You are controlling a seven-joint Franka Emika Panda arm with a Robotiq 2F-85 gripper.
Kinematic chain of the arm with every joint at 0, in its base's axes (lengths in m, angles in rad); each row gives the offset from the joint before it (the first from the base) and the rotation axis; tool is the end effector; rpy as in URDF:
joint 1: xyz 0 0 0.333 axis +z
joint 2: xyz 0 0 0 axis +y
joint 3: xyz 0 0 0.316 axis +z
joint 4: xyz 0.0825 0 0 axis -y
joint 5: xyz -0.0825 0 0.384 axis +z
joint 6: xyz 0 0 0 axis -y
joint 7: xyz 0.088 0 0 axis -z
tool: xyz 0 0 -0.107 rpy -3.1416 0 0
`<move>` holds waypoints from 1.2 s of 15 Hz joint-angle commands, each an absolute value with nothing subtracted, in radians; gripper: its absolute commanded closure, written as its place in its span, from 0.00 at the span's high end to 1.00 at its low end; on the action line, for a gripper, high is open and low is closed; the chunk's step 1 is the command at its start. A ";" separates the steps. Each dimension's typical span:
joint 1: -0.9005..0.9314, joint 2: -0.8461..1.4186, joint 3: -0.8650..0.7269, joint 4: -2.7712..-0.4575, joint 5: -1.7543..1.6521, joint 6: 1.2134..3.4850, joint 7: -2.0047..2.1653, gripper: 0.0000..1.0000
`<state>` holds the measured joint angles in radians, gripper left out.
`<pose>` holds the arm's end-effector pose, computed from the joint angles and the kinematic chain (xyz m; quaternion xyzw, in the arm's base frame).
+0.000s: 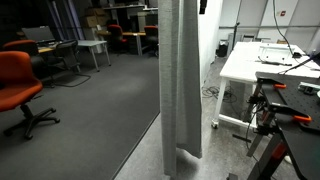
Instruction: Draw the light grey curtain open
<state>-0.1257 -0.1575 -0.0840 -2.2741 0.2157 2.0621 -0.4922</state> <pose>0.4772 -0.0906 0.4185 -0.9907 -0.0877 -0.0083 0.1034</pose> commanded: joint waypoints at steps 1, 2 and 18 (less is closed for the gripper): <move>-0.053 -0.294 -0.068 -2.355 0.198 1.994 -0.516 1.00; -0.032 -0.320 -0.057 -2.368 0.201 1.981 -0.508 1.00; 0.068 -0.494 0.117 -2.427 0.176 2.235 0.040 1.00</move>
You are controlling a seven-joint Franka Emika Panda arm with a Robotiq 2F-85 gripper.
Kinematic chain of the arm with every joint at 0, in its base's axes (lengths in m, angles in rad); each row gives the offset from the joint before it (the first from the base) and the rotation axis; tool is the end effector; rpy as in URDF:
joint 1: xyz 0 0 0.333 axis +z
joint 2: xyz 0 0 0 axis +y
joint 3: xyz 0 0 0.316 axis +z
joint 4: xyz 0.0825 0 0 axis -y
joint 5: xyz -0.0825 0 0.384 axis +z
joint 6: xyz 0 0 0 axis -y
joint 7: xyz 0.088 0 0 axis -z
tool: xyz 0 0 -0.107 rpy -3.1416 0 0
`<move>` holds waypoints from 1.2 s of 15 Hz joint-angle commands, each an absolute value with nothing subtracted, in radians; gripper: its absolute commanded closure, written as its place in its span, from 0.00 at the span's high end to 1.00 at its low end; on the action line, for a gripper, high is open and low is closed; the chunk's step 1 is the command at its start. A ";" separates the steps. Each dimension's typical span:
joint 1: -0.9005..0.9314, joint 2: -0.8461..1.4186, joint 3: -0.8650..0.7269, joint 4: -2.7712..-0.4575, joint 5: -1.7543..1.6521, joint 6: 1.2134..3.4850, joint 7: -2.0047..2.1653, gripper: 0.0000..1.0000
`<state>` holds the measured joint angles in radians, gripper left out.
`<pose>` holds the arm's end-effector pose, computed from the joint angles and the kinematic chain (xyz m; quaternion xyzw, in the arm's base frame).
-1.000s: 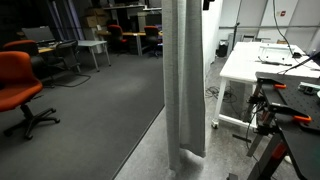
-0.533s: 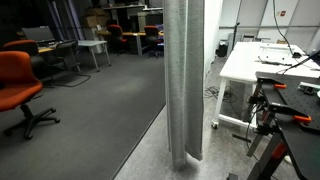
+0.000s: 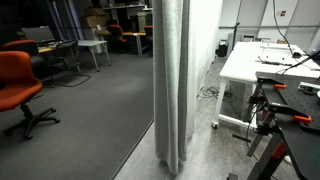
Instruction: Draw the light grey curtain open
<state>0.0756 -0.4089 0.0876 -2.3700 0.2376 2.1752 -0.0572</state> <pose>0.4382 0.0839 0.5000 -0.9892 -0.0508 -0.1019 0.0921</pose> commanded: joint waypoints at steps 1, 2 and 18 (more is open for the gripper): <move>0.059 -0.513 0.131 -2.437 0.139 2.257 0.071 1.00; 0.053 -0.531 0.139 -2.444 0.103 2.268 0.095 1.00; 0.081 -0.529 0.131 -2.371 0.036 1.937 0.144 1.00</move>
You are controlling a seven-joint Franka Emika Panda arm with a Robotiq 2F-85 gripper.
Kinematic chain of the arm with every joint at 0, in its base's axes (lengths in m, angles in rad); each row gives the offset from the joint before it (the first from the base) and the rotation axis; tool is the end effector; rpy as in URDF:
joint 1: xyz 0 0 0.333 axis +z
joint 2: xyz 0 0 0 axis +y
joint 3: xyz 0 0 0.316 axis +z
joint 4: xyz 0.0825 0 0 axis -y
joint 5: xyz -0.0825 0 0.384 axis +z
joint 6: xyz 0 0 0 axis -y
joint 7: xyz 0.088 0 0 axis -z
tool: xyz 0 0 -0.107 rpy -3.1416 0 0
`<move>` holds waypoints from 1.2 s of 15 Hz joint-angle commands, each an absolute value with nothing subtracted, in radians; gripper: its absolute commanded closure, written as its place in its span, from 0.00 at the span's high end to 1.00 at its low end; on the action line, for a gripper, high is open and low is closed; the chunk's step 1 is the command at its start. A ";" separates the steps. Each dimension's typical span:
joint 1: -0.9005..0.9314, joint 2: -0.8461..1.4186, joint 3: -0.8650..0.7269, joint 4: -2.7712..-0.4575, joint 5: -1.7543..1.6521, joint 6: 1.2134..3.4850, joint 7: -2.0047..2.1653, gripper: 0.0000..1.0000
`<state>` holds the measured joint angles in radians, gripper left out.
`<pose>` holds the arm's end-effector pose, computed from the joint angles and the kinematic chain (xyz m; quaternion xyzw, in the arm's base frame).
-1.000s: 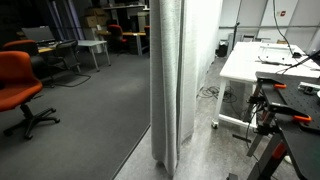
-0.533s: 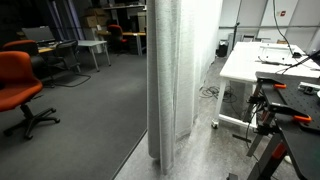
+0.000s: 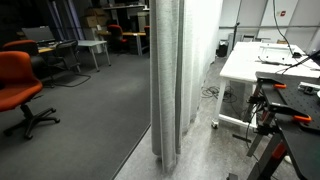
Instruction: Draw the light grey curtain open
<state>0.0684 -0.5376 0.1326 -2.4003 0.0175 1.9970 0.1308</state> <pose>0.3936 0.0865 0.5189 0.9972 0.0249 0.0684 0.0151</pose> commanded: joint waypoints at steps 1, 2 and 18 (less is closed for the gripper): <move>0.084 -0.527 0.130 -2.369 0.042 1.928 0.140 1.00; 0.088 -0.523 0.128 -2.366 0.050 1.918 0.132 1.00; 0.081 -0.530 0.130 -2.386 0.039 1.941 0.132 1.00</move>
